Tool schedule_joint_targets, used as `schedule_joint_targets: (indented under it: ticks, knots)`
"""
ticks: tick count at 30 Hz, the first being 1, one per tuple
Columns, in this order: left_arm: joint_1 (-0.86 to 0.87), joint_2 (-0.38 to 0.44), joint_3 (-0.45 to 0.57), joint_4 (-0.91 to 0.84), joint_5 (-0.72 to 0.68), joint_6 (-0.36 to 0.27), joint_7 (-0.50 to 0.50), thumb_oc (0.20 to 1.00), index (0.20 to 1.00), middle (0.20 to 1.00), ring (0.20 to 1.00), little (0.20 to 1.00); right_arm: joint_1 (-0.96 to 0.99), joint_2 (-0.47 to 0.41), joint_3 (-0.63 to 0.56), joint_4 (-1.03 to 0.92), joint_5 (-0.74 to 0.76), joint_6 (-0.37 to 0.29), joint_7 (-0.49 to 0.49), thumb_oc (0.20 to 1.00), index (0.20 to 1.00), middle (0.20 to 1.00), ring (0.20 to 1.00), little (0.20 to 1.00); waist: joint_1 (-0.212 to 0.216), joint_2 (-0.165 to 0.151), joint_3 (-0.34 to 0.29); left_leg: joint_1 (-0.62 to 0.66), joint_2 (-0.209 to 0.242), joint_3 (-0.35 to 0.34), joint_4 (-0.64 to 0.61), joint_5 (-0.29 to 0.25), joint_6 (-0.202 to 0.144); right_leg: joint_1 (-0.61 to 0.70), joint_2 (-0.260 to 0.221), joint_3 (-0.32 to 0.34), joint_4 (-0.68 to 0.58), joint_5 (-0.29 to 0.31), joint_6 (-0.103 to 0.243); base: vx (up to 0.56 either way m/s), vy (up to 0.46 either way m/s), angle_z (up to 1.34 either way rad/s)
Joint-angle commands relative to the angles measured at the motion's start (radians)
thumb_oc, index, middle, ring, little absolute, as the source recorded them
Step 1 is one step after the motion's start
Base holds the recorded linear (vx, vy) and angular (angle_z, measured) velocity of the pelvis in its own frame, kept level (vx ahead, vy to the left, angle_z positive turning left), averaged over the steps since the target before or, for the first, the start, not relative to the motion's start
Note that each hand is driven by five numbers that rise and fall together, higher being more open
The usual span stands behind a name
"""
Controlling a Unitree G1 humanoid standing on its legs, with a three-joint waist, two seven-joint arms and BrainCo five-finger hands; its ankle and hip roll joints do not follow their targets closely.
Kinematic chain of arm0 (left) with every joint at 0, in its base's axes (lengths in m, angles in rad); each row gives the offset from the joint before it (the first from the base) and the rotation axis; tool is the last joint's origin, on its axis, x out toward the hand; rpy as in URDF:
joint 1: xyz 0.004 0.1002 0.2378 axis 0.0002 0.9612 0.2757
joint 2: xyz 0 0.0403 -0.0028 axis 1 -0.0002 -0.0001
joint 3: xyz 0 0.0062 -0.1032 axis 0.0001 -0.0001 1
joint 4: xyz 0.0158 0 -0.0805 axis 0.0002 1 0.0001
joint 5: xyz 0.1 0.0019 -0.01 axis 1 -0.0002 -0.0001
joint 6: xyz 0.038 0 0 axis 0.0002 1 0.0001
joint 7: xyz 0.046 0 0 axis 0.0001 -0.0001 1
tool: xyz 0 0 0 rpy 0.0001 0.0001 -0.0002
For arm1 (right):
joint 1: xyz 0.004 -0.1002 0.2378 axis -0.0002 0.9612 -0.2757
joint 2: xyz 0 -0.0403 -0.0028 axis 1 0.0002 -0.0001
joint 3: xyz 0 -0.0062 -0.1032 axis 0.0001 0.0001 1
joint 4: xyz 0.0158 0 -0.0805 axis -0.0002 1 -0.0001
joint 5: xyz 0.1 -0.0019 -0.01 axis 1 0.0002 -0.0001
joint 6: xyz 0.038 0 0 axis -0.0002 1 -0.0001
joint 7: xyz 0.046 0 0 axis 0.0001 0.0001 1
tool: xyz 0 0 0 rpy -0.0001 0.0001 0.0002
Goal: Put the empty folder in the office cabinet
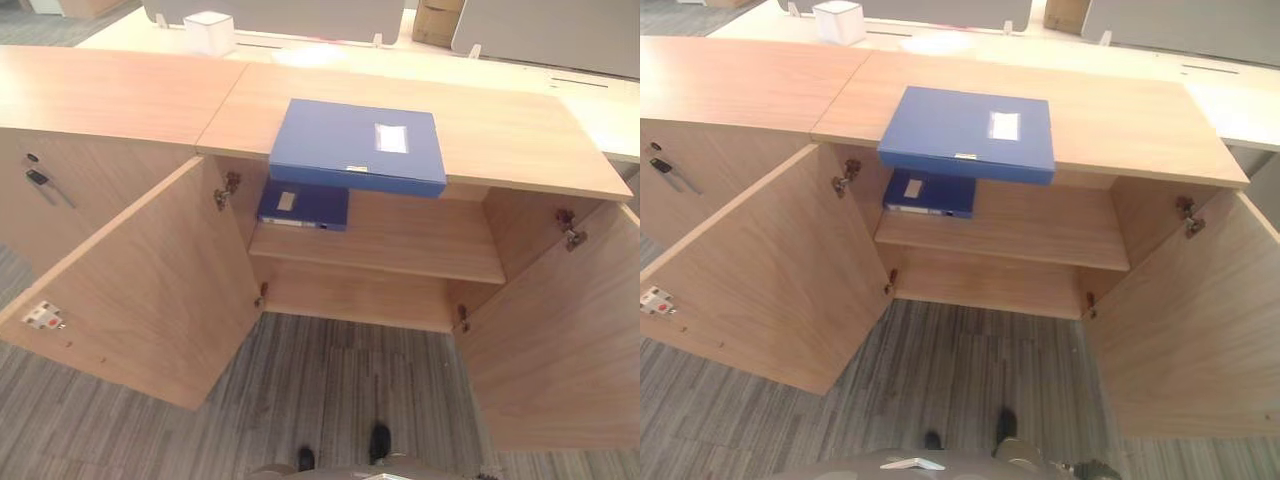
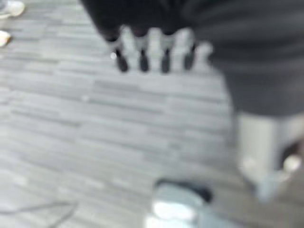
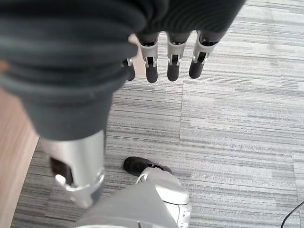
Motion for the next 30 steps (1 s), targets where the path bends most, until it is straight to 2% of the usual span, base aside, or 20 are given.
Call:
schedule_joint_targets:
  ticks: [1,4,9,11,12,13,14,15,17,18,20,23,26,30]
  knots:
    - [-0.062,0.118,0.043,0.069,0.059,0.005,-0.007,1.0,1.0,1.0,1.0,1.0,-0.052,-0.084,-0.025,0.025,0.024,-0.013,-0.002,1.0,1.0,1.0,1.0,1.0,-0.013,0.058,0.014,-0.055,0.07,0.032,-0.011,-0.03,-0.069,0.078,0.034,0.018,-0.004,-0.084,0.029,0.06,-0.086,0.01]
    - [-0.042,0.152,0.061,0.052,0.047,-0.006,-0.037,1.0,1.0,1.0,1.0,1.0,-0.044,-0.117,-0.04,0.014,0.029,-0.017,-0.001,1.0,1.0,1.0,1.0,1.0,-0.028,0.062,0.004,-0.037,0.106,0.039,-0.011,-0.032,-0.093,0.101,0.063,0.031,-0.041,-0.088,0.017,0.09,-0.172,-0.17]
    - [-0.052,0.185,0.089,0.029,-0.002,-0.015,-0.049,1.0,1.0,1.0,1.0,1.0,-0.039,-0.135,-0.049,0.005,0.041,-0.024,0.005,1.0,1.0,1.0,1.0,1.0,-0.036,0.065,0.005,-0.015,0.137,0.044,-0.011,-0.027,-0.114,0.117,0.094,0.049,-0.043,-0.109,-0.003,0.05,-0.121,-0.12]
    - [-0.065,0.208,0.098,0.008,-0.033,-0.021,-0.049,1.0,1.0,1.0,1.0,1.0,-0.04,-0.143,-0.048,0.001,0.041,-0.026,0.006,1.0,1.0,1.0,1.0,1.0,-0.036,0.055,0.022,-0.05,0.148,0.044,0.076,-0.041,-0.121,0.114,0.096,0.055,-0.029,-0.114,-0.013,-0.03,-0.091,-0.11]
    - [-0.073,0.215,0.103,-0.009,-0.058,-0.027,-0.043,1.0,1.0,1.0,1.0,1.0,-0.042,-0.152,-0.048,-0.002,0.042,-0.027,0.003,1.0,1.0,1.0,1.0,1.0,-0.031,0.051,0.034,-0.084,0.143,0.029,0.12,-0.041,-0.118,0.107,0.092,0.057,-0.027,-0.116,-0.015,-0.06,-0.074,-0.03]
    - [-0.084,0.218,0.103,-0.022,-0.081,-0.028,-0.039,1.0,1.0,1.0,1.0,1.0,-0.044,-0.161,-0.046,-0.003,0.04,-0.028,0.003,1.0,1.0,1.0,1.0,1.0,-0.03,0.052,0.039,-0.112,0.135,0.008,0.113,-0.031,-0.116,0.104,0.092,0.054,-0.03,-0.118,-0.016,-0.01,-0.038,0.08]
    - [-0.191,0.174,0.041,-0.089,-0.111,-0.036,-0.009,1.0,1.0,1.0,1.0,1.0,-0.047,-0.16,-0.018,0.0,0.005,-0.02,-0.007,1.0,1.0,1.0,1.0,1.0,-0.04,0.05,0.03,-0.15,0.115,-0.006,0.084,-0.013,-0.108,0.101,0.098,0.05,-0.032,-0.12,-0.015,0.06,-0.014,0.16]
    - [-0.256,0.117,0.004,-0.103,-0.121,-0.034,0.053,1.0,1.0,1.0,1.0,1.0,-0.049,-0.15,-0.011,0.001,0.004,-0.017,-0.015,1.0,1.0,1.0,1.0,1.0,-0.048,0.048,0.025,-0.135,0.116,-0.001,0.063,-0.004,-0.107,0.109,0.102,0.057,-0.033,-0.123,-0.014,0.08,-0.008,0.17]
    - [-0.259,0.126,-0.001,-0.106,-0.131,-0.053,0.038,1.0,1.0,1.0,1.0,1.0,-0.05,-0.142,-0.005,0.011,-0.002,-0.018,-0.018,1.0,1.0,1.0,1.0,1.0,-0.056,0.05,0.006,-0.122,0.116,0.014,0.022,0.007,-0.108,0.114,0.107,0.064,-0.04,-0.127,-0.014,0.14,0.041,0.07]
    - [-0.241,0.118,0.011,-0.153,-0.162,-0.058,0.058,1.0,1.0,1.0,1.0,1.0,-0.032,-0.142,-0.022,0.01,0.002,-0.017,-0.026,1.0,1.0,1.0,1.0,1.0,-0.063,0.06,-0.015,-0.102,0.114,0.027,-0.011,0.009,-0.108,0.123,0.103,0.065,-0.046,-0.127,-0.013,0.21,0.093,-0.36]
    - [-0.209,0.104,0.016,-0.203,-0.18,-0.062,0.066,1.0,1.0,1.0,1.0,1.0,-0.021,-0.145,-0.034,0.01,0.003,-0.017,-0.033,1.0,1.0,1.0,1.0,1.0,-0.067,0.068,-0.015,-0.084,0.112,0.03,-0.011,0.005,-0.109,0.132,0.098,0.067,-0.051,-0.126,-0.012,0.11,0.077,-0.61]
    - [-0.189,0.092,0.02,-0.267,-0.2,-0.071,0.082,1.0,1.0,1.0,1.0,1.0,-0.017,-0.14,-0.042,0.008,0.007,-0.019,-0.041,1.0,1.0,1.0,1.0,1.0,-0.07,0.072,-0.013,-0.071,0.11,0.034,-0.011,-0.004,-0.109,0.138,0.092,0.069,-0.058,-0.121,-0.009,0.05,0.068,-0.32]
    - [-0.116,0.087,0.058,-0.465,-0.251,-0.075,0.103,1.0,1.0,1.0,1.0,1.0,0.006,-0.126,-0.049,0.003,-0.005,-0.011,-0.038,1.0,1.0,1.0,1.0,1.0,-0.066,0.076,-0.018,-0.049,0.106,0.042,-0.011,-0.02,-0.105,0.157,0.084,0.074,-0.067,-0.118,0.0,0.07,0.06,0.06]
    - [-0.079,0.09,0.093,-0.572,-0.264,-0.07,0.126,1.0,1.0,1.0,1.0,1.0,0.021,-0.119,-0.052,0.002,-0.024,0.001,-0.032,1.0,1.0,1.0,1.0,1.0,-0.065,0.077,-0.024,-0.034,0.102,0.045,-0.011,-0.032,-0.102,0.167,0.076,0.079,-0.067,-0.121,0.009,0.06,0.056,-0.05]
